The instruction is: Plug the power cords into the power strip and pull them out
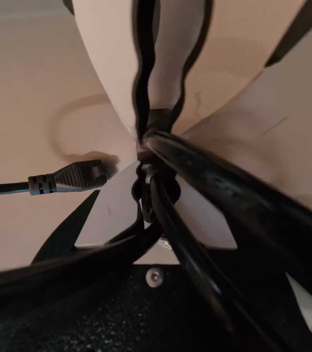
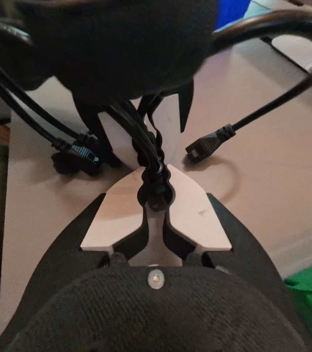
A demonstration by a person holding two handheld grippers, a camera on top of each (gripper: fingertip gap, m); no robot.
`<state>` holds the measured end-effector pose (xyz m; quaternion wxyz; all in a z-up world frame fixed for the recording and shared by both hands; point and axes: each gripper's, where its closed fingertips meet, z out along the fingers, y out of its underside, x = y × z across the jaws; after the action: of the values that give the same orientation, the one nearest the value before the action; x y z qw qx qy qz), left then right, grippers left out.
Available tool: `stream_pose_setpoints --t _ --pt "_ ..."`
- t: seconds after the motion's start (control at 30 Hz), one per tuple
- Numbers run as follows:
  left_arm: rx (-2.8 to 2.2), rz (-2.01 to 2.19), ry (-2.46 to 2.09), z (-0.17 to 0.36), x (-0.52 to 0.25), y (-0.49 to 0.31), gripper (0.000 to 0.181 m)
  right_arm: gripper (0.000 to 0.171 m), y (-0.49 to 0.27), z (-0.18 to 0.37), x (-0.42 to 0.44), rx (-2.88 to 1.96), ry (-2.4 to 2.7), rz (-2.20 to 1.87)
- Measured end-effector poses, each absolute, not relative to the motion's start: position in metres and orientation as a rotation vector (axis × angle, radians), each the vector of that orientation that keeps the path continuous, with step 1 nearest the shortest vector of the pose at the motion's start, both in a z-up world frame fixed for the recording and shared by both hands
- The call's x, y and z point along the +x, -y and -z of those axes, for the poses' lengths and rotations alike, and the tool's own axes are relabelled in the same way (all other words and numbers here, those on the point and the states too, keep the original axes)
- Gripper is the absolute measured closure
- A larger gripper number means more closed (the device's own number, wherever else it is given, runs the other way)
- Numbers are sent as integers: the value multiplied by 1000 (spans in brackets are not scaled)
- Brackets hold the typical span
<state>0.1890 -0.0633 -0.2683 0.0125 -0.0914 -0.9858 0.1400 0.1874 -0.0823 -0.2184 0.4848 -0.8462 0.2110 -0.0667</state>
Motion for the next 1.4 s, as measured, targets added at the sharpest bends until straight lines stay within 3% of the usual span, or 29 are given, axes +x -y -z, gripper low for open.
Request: stream_pose_setpoints --t 0.53,1.0,1.4 --pt "-266 -464 3081 267 190 67 155 159 85 213 191 -2000 -548 141" --pt "-476 -447 3045 267 149 69 155 157 86 217 143 -2009 -567 308" --pt "-285 -489 3096 267 145 65 156 156 83 218 145 -1973 -582 502"
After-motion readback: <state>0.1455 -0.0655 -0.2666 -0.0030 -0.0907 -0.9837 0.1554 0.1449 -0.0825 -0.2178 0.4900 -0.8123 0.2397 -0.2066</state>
